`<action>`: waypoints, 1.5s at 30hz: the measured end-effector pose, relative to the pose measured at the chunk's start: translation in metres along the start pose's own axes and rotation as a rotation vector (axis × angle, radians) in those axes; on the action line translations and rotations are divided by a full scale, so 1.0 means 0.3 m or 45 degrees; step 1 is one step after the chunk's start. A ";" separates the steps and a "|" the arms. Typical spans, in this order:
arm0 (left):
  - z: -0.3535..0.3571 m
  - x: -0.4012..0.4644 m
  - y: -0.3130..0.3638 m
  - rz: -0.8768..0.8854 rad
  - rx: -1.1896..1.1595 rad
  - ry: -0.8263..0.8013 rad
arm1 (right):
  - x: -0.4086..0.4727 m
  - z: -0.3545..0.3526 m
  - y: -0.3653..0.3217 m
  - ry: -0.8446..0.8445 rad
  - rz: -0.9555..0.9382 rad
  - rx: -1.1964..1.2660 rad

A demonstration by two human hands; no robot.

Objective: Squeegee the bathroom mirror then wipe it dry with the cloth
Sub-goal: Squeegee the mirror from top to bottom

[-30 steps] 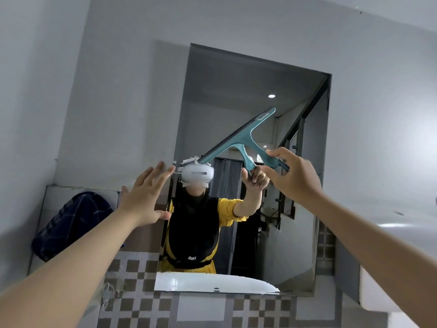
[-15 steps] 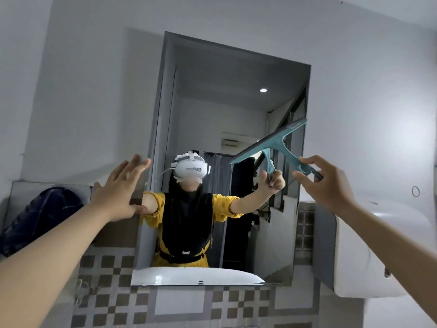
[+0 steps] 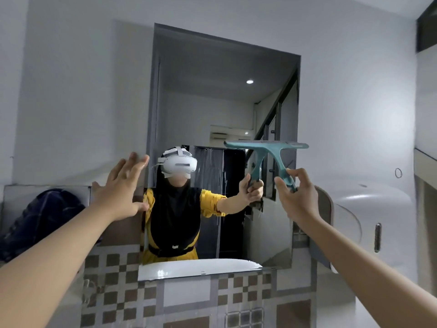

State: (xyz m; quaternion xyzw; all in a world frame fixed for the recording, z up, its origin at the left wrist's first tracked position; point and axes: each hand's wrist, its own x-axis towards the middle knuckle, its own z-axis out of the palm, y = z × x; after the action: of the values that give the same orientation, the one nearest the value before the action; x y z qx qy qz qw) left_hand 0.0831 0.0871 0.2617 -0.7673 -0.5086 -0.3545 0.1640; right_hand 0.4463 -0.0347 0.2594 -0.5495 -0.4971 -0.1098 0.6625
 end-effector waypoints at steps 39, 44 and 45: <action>0.145 -0.086 -0.116 0.277 0.108 0.153 | -0.456 0.548 -0.502 0.000 0.360 0.592; 0.144 -0.086 -0.130 0.298 0.162 0.102 | -0.441 0.507 -0.407 -0.024 0.136 0.356; 0.145 -0.087 -0.131 0.297 0.163 0.104 | -0.432 0.494 -0.387 -0.024 0.077 0.312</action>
State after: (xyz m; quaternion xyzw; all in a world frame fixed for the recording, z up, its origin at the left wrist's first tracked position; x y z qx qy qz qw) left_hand 0.0581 0.1133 0.2087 -0.7942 -0.4302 -0.3309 0.2733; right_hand 0.2238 -0.0056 0.2158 -0.4804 -0.4961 -0.0231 0.7229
